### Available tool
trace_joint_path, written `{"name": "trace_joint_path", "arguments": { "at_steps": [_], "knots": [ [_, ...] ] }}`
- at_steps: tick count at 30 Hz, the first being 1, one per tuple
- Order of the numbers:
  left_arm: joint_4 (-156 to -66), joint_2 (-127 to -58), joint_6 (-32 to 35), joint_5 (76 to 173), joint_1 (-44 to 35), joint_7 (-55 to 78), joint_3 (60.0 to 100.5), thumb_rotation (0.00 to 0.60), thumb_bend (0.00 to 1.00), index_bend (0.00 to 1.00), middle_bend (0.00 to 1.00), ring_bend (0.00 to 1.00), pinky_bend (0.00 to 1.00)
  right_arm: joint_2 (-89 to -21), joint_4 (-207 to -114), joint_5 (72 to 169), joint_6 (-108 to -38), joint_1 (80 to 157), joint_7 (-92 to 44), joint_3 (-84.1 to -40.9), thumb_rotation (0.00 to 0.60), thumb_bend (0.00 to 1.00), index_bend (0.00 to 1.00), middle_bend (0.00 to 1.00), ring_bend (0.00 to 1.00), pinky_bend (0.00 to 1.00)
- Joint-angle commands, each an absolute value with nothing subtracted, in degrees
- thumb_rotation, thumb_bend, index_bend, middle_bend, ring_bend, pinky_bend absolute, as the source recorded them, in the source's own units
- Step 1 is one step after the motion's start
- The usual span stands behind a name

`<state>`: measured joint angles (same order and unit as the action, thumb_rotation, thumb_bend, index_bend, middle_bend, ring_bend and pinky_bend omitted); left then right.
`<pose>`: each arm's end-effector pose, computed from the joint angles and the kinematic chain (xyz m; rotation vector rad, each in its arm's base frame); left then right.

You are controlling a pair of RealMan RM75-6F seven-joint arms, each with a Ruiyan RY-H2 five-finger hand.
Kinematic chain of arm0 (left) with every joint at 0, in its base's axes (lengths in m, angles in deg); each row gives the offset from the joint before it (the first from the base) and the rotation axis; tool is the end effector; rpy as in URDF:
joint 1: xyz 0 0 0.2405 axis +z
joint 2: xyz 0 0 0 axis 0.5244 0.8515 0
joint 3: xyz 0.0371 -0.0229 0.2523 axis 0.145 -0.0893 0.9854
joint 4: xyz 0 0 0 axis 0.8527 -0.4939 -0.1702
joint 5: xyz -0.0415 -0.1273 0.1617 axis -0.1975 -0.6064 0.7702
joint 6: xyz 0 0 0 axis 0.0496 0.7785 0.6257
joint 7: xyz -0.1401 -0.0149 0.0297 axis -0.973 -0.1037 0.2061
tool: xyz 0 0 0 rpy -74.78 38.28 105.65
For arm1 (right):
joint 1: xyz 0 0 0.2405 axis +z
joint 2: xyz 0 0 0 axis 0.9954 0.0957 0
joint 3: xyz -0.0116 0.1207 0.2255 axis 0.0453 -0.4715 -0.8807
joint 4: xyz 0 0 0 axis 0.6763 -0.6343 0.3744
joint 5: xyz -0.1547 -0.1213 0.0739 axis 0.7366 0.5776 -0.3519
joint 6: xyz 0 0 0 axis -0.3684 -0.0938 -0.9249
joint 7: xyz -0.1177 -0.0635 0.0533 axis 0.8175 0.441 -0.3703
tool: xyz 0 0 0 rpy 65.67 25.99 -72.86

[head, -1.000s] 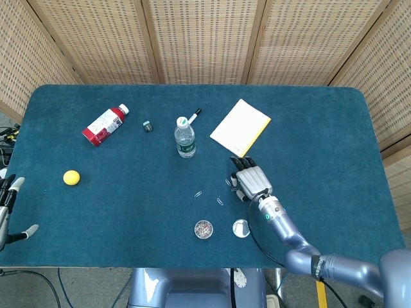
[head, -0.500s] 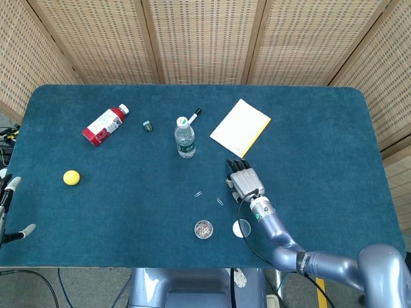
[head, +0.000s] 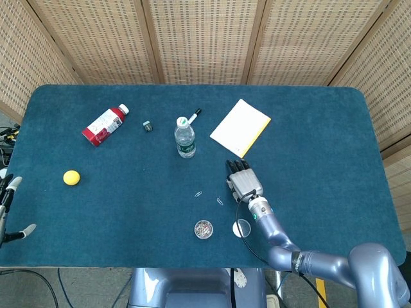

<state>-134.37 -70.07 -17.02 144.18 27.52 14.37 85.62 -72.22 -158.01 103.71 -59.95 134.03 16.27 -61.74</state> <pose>-0.3196 0.1755 0.1737 -1.3472 -0.9339 -0.7830 -0.1471 -0.3614 -0.0780 1.9222 -0.8605 0.6049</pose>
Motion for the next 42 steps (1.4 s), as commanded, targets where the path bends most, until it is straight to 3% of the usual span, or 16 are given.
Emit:
{"name": "trace_joint_path", "arguments": {
  "at_steps": [1,30,36,42],
  "knots": [
    [-134.37,-70.10,-17.01,144.20,27.51,14.48,85.67,0.600,0.00,0.00,0.00,0.00,0.00,-72.10,-157.88,103.63,-60.06,134.05,16.42,-61.55,0.600,0.36,0.49,0.00,0.00,0.00],
    [-134.89,-70.10,-16.80,144.43,27.39,15.07,86.06,0.600,0.00,0.00,0.00,0.00,0.00,-70.89,-158.07,107.77,-61.90,132.96,14.59,-60.21,0.600,0.42,0.64,0.00,0.00,0.00],
    [-134.97,-70.01,-16.80,144.66,27.36,14.95,86.17,0.600,0.00,0.00,0.00,0.00,0.00,-65.53,-168.43,115.81,-66.24,131.79,11.61,-60.23,0.600,0.42,0.65,0.04,0.00,0.00],
    [-135.27,-69.75,-17.35,145.11,27.60,14.83,86.30,0.600,0.00,0.00,0.00,0.00,0.00,-58.72,-179.42,129.00,-68.91,130.01,8.64,-55.89,0.600,0.42,0.65,0.05,0.00,0.00]
  ]
}}
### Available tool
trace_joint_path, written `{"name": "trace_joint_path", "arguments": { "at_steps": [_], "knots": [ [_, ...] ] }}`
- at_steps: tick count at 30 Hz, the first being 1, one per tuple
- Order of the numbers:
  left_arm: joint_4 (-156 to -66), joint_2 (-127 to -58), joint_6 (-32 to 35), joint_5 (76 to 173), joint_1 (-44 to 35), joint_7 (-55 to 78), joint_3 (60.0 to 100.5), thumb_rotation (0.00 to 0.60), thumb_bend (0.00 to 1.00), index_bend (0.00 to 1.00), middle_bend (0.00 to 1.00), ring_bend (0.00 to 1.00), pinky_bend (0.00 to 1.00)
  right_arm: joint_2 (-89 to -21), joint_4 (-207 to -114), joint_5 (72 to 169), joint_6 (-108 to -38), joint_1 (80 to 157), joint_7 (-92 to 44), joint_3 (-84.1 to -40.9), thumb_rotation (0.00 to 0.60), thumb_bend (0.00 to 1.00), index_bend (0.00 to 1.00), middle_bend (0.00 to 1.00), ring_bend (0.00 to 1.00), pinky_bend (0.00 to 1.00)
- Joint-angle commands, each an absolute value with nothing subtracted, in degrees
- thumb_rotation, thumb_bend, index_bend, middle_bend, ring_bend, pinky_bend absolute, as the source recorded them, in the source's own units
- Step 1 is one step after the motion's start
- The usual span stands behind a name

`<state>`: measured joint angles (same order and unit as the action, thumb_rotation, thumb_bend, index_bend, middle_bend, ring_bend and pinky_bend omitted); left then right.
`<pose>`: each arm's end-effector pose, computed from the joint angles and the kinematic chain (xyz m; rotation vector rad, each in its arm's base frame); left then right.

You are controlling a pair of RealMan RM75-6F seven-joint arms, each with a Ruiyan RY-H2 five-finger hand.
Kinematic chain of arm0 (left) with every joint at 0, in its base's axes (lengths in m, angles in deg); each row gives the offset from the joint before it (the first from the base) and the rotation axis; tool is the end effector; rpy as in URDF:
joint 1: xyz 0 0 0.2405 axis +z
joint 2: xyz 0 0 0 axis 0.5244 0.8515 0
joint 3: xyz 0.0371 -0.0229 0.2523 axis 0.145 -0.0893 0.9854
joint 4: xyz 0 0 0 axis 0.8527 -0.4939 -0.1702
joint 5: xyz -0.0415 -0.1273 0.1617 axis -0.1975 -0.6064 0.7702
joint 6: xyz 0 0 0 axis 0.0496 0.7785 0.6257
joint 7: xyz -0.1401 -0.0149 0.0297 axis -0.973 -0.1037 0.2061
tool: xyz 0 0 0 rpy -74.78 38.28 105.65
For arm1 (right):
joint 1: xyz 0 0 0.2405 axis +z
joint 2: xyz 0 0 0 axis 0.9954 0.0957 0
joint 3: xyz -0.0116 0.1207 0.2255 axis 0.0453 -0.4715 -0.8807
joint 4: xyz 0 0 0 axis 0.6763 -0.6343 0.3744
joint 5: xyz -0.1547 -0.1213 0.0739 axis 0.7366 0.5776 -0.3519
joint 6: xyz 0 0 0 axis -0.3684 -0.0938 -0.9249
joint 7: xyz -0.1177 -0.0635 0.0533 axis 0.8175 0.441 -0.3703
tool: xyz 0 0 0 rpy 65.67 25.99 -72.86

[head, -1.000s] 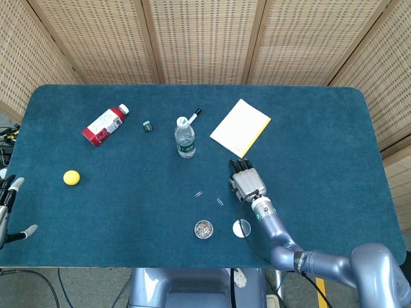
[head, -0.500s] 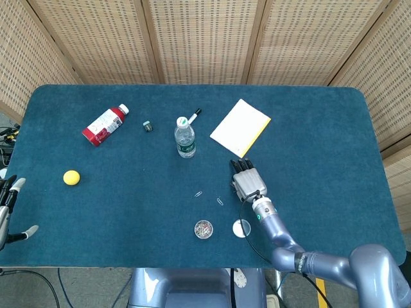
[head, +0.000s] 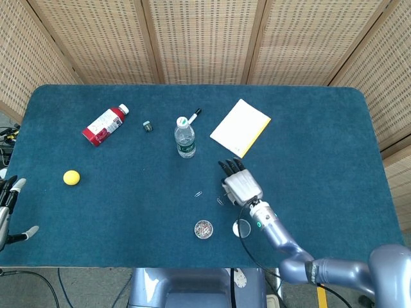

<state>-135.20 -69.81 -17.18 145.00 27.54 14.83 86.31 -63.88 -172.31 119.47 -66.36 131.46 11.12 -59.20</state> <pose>-0.3162 0.1728 0.1716 -1.3653 -0.9363 -0.7838 -0.1164 -0.3303 -0.0405 2.0120 -0.7062 0.8378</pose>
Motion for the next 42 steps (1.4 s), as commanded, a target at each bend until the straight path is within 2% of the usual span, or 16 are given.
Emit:
{"name": "trace_joint_path", "arguments": {
  "at_steps": [1,4,10,25,28,30,39,41,42],
  "knots": [
    [-135.30,-69.75,-17.42,145.20,27.64,14.83,86.35,0.600,0.00,0.00,0.00,0.00,0.00,-58.21,-180.17,130.76,-69.11,129.80,8.51,-55.05,0.600,0.42,0.65,0.05,0.00,0.00],
    [-135.27,-69.84,-17.38,145.39,27.63,15.06,86.49,0.600,0.00,0.00,0.00,0.00,0.00,-57.41,-182.38,134.84,-69.43,129.38,7.62,-53.44,0.600,0.42,0.66,0.05,0.00,0.00],
    [-135.37,-70.00,-17.39,145.27,27.63,15.52,86.49,0.600,0.00,0.00,0.00,0.00,0.00,-58.36,-184.55,137.10,-68.03,130.05,9.46,-53.26,0.600,0.42,0.66,0.05,0.00,0.00],
    [-135.00,-70.43,-16.29,144.31,27.21,16.20,86.41,0.600,0.00,0.00,0.00,0.00,0.00,-65.36,-181.99,133.25,-64.34,132.03,18.32,-54.63,0.600,0.43,0.66,0.05,0.00,0.00],
    [-135.04,-70.43,-16.23,144.34,27.17,16.26,86.43,0.600,0.00,0.00,0.00,0.00,0.00,-65.95,-180.95,132.36,-64.26,132.02,19.10,-54.89,0.600,0.43,0.66,0.05,0.00,0.00],
    [-135.05,-70.44,-16.25,144.37,27.17,16.26,86.45,0.600,0.00,0.00,0.00,0.00,0.00,-66.16,-179.31,132.62,-64.02,131.62,19.48,-53.61,0.600,0.42,0.66,0.05,0.00,0.00],
    [-135.20,-70.55,-16.42,144.61,27.21,16.66,86.59,0.600,0.00,0.00,0.00,0.00,0.00,-67.29,-179.98,130.58,-64.02,131.82,21.03,-54.80,0.600,0.42,0.66,0.05,0.00,0.00],
    [-135.21,-70.54,-16.38,144.55,27.21,16.67,86.59,0.600,0.00,0.00,0.00,0.00,0.00,-67.72,-179.82,130.23,-64.09,131.80,21.42,-54.87,0.600,0.42,0.63,0.05,0.00,0.00],
    [-135.19,-70.54,-16.34,144.51,27.20,16.66,86.59,0.600,0.00,0.00,0.00,0.00,0.00,-67.78,-179.77,130.09,-64.08,131.80,21.59,-54.89,0.600,0.42,0.58,0.05,0.00,0.00]
  ]
}}
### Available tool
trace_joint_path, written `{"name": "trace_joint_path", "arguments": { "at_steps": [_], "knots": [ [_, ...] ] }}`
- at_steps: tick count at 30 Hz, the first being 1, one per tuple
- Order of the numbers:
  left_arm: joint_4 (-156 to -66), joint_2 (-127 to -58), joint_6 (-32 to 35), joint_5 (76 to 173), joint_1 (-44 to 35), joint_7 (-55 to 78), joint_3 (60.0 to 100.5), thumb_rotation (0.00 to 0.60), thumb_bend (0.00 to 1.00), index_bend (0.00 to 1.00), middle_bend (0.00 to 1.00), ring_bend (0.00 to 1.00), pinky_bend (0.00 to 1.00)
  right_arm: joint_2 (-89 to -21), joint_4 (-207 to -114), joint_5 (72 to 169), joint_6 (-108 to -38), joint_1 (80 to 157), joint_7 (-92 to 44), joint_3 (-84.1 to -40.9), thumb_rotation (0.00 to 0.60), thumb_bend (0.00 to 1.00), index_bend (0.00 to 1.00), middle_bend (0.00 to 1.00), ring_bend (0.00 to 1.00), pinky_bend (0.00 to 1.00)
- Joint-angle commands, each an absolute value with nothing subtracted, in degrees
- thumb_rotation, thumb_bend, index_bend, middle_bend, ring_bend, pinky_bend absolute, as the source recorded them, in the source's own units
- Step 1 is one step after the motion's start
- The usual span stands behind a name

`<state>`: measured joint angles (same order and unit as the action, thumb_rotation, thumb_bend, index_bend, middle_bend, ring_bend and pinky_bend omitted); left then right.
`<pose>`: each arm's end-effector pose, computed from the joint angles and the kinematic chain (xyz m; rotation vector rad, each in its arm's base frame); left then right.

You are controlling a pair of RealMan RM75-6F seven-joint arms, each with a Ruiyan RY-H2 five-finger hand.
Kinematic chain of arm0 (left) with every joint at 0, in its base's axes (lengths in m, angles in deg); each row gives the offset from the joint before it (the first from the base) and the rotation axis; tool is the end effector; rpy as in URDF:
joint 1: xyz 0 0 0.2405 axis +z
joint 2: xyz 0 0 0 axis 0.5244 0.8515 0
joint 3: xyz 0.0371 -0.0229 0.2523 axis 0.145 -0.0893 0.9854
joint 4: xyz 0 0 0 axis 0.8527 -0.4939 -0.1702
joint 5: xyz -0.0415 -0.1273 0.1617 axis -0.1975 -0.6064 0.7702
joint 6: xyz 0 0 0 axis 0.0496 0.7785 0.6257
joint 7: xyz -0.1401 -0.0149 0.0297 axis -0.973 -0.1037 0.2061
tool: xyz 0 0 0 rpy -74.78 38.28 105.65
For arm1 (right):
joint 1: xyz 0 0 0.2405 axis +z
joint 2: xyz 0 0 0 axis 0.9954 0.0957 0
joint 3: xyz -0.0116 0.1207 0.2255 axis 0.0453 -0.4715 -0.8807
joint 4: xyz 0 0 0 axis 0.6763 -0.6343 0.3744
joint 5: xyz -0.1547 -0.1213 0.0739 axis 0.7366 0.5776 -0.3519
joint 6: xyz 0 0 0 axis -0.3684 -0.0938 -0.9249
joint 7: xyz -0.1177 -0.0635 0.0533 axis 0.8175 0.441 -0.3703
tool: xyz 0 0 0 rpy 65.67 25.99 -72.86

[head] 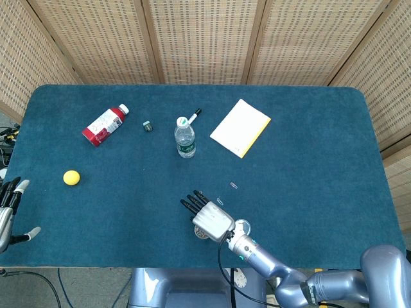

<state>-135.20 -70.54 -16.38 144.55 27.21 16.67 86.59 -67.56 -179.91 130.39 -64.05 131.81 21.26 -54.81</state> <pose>-0.3165 0.1732 0.1653 -1.3815 -0.9363 -0.7574 -0.0702 -0.2614 -0.0746 2.3013 -0.4284 0.9034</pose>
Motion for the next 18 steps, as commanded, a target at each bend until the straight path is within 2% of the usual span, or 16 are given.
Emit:
{"name": "trace_joint_path", "arguments": {
  "at_steps": [1,4,7,18],
  "knots": [
    [-135.14,-70.53,-16.29,144.46,27.18,16.63,86.57,0.600,0.00,0.00,0.00,0.00,0.00,-67.63,-179.80,129.84,-63.89,131.84,21.63,-54.89,0.600,0.42,0.52,0.05,0.00,0.00],
    [-135.02,-70.53,-16.09,144.32,27.08,16.50,86.52,0.600,0.00,0.00,0.00,0.00,0.00,-66.97,-180.50,129.01,-63.42,131.95,21.66,-55.07,0.600,0.40,0.44,0.05,0.00,0.00],
    [-135.04,-70.53,-16.15,144.38,27.08,16.55,86.54,0.600,0.00,0.00,0.00,0.00,0.00,-66.78,-180.83,128.61,-63.41,131.98,21.80,-55.13,0.600,0.36,0.43,0.05,0.00,0.00],
    [-135.10,-70.51,-16.11,144.26,27.05,16.55,86.50,0.600,0.00,0.00,0.00,0.00,0.00,-64.29,-183.45,129.76,-65.64,131.31,20.96,-55.74,0.600,0.36,0.43,0.05,0.00,0.00]
  ]
}}
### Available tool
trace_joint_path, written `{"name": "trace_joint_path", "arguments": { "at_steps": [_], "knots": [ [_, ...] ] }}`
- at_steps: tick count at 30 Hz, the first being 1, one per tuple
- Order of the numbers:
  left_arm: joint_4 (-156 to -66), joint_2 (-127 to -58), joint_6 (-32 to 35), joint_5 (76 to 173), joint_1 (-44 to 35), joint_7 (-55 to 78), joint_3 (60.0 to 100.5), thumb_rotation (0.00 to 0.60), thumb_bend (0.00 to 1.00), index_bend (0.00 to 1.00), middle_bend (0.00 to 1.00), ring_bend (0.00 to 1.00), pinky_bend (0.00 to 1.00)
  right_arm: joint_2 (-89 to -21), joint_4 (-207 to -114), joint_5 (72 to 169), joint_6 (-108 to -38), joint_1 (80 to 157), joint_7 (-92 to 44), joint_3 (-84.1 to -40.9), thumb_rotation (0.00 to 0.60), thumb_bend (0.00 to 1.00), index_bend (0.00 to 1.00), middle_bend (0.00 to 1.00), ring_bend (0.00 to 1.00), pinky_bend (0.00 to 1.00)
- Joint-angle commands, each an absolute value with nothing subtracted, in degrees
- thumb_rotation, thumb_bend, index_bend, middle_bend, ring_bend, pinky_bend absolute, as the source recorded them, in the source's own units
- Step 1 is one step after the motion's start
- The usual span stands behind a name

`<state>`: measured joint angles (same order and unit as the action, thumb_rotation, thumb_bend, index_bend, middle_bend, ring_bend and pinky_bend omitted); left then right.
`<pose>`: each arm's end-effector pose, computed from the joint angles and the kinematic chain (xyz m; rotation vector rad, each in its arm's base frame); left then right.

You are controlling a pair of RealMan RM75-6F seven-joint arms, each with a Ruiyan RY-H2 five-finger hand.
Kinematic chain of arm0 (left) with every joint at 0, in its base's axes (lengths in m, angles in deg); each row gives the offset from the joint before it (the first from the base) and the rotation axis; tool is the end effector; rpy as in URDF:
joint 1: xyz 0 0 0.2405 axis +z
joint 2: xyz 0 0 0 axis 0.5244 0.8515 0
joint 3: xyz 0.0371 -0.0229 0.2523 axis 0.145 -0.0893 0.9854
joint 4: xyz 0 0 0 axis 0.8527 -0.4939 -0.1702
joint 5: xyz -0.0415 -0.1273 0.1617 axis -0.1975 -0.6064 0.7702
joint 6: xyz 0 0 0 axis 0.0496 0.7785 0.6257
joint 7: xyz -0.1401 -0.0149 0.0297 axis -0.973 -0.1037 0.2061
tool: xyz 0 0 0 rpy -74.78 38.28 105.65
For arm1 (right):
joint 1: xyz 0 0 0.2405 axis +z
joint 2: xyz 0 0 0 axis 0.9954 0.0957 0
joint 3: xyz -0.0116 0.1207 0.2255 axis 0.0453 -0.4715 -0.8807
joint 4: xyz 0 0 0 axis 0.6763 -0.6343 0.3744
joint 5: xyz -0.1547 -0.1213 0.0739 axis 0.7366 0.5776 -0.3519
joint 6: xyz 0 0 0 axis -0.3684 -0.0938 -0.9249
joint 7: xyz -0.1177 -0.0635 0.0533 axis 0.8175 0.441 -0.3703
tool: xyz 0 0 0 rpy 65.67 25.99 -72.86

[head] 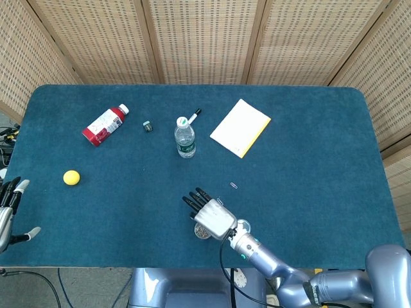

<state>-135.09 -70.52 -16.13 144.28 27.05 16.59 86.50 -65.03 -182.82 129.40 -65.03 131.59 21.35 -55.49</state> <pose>-0.3171 0.1744 0.1655 -1.3805 -0.9380 -0.7552 -0.0692 -0.2649 -0.0601 2.2710 -0.4515 0.9156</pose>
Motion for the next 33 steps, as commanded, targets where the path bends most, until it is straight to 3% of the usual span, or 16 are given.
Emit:
{"name": "trace_joint_path", "arguments": {
  "at_steps": [1,5,9,11,14,21,33],
  "knots": [
    [-135.09,-70.50,-16.08,144.23,27.04,16.49,86.49,0.600,0.00,0.00,0.00,0.00,0.00,-63.46,-183.98,130.07,-66.26,131.02,20.52,-55.94,0.600,0.36,0.43,0.05,0.00,0.00],
    [-135.05,-70.37,-16.10,144.29,27.04,16.10,86.48,0.600,0.00,0.00,0.00,0.00,0.00,-58.83,-184.86,132.44,-69.87,129.17,18.06,-56.49,0.600,0.30,0.39,0.05,0.00,0.00],
    [-134.97,-70.23,-16.29,144.66,27.11,15.56,86.56,0.600,0.00,0.00,0.00,0.00,0.00,-52.21,-180.69,136.13,-76.62,124.74,12.28,-56.18,0.600,0.05,0.20,0.01,0.00,0.00],
    [-134.94,-70.22,-16.65,145.04,27.21,15.38,86.61,0.600,0.00,0.00,0.00,0.00,0.00,-48.79,-177.89,136.09,-79.86,121.18,6.46,-55.46,0.600,0.00,0.10,0.00,0.00,0.00],
    [-135.06,-70.22,-17.22,145.70,27.44,15.34,86.81,0.600,0.00,0.00,0.00,0.00,0.00,-46.21,-173.65,137.33,-83.33,117.03,-1.89,-54.13,0.600,0.00,0.02,0.00,0.00,0.00],
    [-135.53,-70.22,-19.37,147.57,28.29,15.78,87.28,0.600,0.00,0.00,0.00,0.00,0.00,-43.94,-169.01,139.45,-90.95,107.77,-15.92,-51.25,0.600,0.00,0.00,0.00,0.00,0.00],
    [-136.14,-69.79,-22.52,150.42,29.87,15.31,88.18,0.600,0.00,0.00,0.00,0.00,0.00,-40.13,-174.38,140.04,-94.91,99.49,-22.52,-49.01,0.600,0.00,0.00,0.00,0.00,0.00]
  ]
}}
